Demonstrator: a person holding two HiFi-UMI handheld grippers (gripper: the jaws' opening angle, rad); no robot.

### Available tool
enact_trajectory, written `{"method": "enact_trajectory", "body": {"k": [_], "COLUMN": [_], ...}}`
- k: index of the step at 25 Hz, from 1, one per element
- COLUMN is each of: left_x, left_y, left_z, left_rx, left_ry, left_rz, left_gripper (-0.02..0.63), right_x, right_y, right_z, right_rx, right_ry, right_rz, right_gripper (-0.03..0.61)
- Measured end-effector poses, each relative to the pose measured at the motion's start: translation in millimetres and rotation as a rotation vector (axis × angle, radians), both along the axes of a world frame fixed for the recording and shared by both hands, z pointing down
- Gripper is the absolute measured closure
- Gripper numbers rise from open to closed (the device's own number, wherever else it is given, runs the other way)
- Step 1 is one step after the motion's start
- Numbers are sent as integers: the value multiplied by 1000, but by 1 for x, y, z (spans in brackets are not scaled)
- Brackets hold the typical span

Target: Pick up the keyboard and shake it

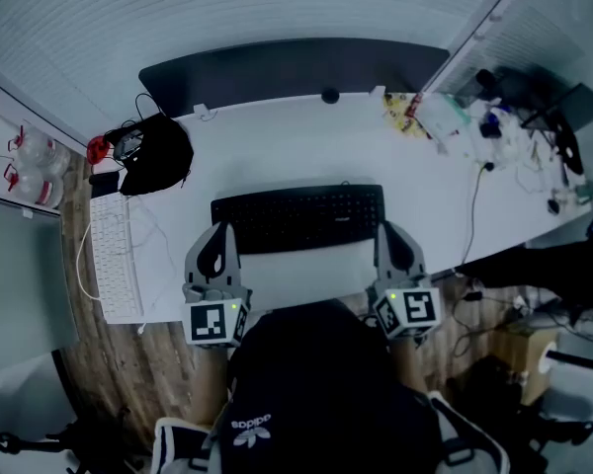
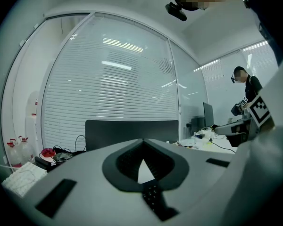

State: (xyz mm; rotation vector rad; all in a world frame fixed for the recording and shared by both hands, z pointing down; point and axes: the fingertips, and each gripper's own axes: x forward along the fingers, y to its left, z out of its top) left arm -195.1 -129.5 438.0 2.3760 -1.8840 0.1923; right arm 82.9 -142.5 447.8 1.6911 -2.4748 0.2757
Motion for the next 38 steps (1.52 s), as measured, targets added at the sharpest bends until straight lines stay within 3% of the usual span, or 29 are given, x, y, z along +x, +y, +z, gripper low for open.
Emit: {"method": "enact_trajectory", "body": {"k": [6,14,30,31,33,35,38], "left_x": [-8,-3,11,9,6,1,-13], "left_y": [-9,-23,-31,-32,-37,-42,-48], "left_z": [6,11,20,22,30,42,65], "left_rx": [-27,-51,-77,-87,-116,-161,-246], "left_ry": [-12,4,31,31,37,34,16], "left_rz": [26,-46,-56,-50,-34,-12,-8], "left_gripper": [611,611,609,603,510,471,445], "right_x": [-4,2,24,26,33,37,42], "right_y": [-10,-32,-51,-52,-55,-57,-61], "right_z": [10,15,30,33,41,51,69], "right_rx": [-31,-48,-79,-86,-118,-154,-193], "right_ry": [-7,-16,15,21,24,24,42], "right_rz": [15,-26,-57,-49,-15,-3,-19], "right_gripper": [575,574,574,574,563,454,449]}}
